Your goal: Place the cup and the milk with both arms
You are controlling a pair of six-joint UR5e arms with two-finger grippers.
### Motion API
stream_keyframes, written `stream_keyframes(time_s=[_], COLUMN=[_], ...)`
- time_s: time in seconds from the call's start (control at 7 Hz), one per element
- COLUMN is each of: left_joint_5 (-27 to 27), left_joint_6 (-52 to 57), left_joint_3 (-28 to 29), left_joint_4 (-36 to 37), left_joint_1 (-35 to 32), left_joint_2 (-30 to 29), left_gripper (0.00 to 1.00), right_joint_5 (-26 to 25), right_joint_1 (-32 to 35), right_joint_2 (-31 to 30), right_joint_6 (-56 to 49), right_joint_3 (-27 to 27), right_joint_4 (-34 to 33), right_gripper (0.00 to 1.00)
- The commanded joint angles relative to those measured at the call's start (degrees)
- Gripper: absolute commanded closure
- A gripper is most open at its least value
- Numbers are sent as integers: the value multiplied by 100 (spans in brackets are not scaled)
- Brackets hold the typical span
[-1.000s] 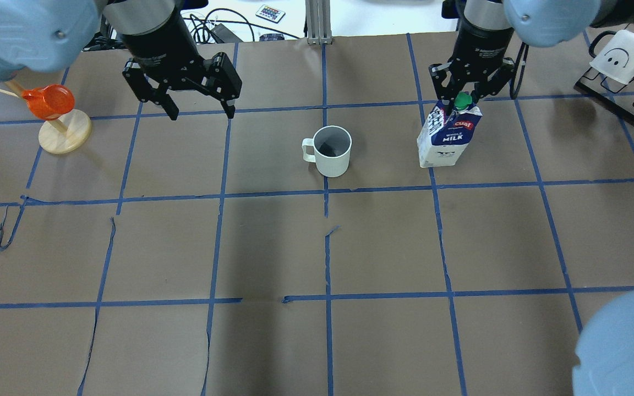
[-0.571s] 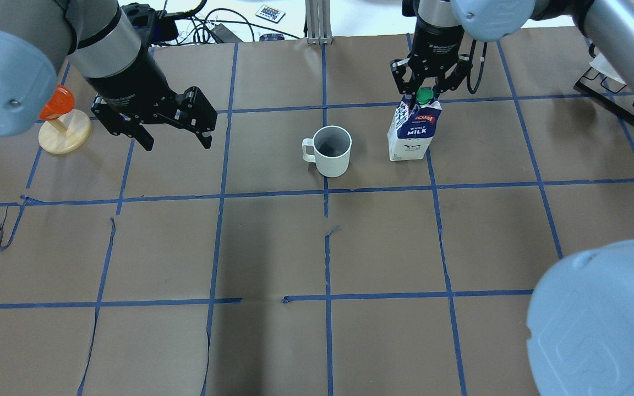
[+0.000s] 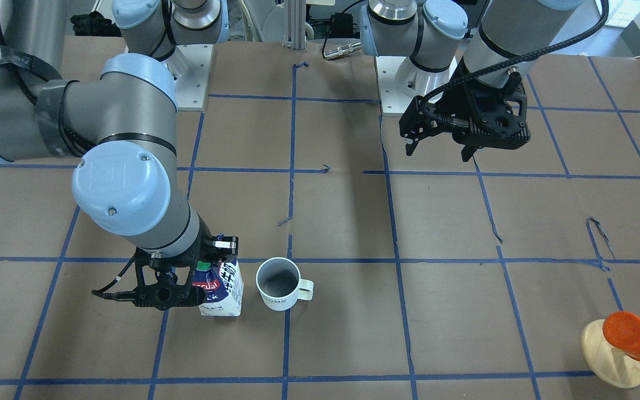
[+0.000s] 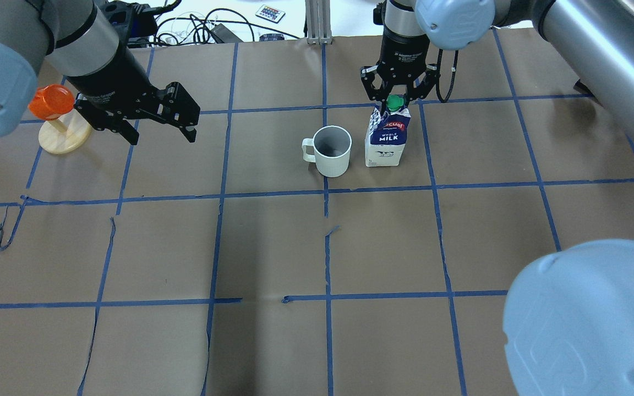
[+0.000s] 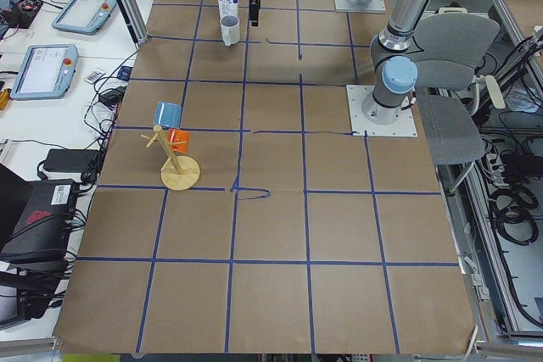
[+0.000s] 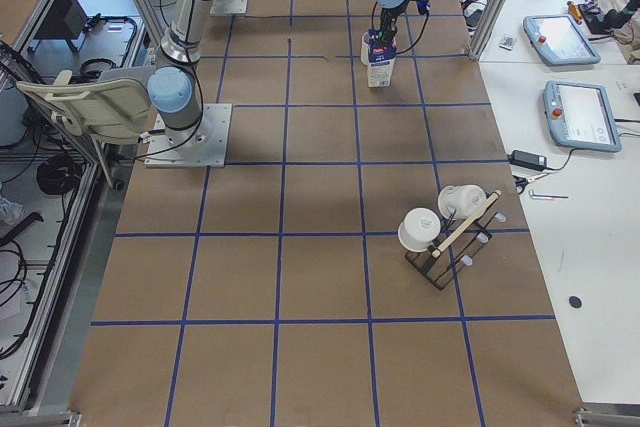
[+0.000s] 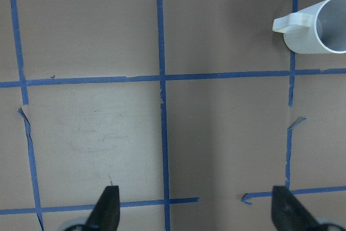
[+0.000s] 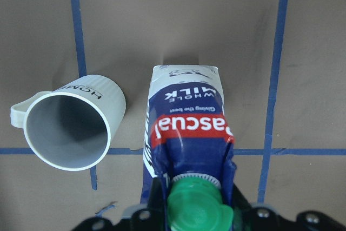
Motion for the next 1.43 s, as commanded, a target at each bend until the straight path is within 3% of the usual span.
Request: stream_keyframes(time_s=[0.0, 1.29], left_joint_5=[234, 324], left_joint_6=[336, 302], left_joint_3=[5, -13], left_joint_4=[38, 153], left_joint_1=[2, 38], left_joint_2=[6, 15], left_gripper=[0, 0], right_joint_5=[91, 117], right_joint_1=[82, 196], right_joint_2=[69, 245], right_joint_6=[135, 232], right_joint_3=[-3, -241], right_joint_4=[-14, -93], right_gripper=[86, 81])
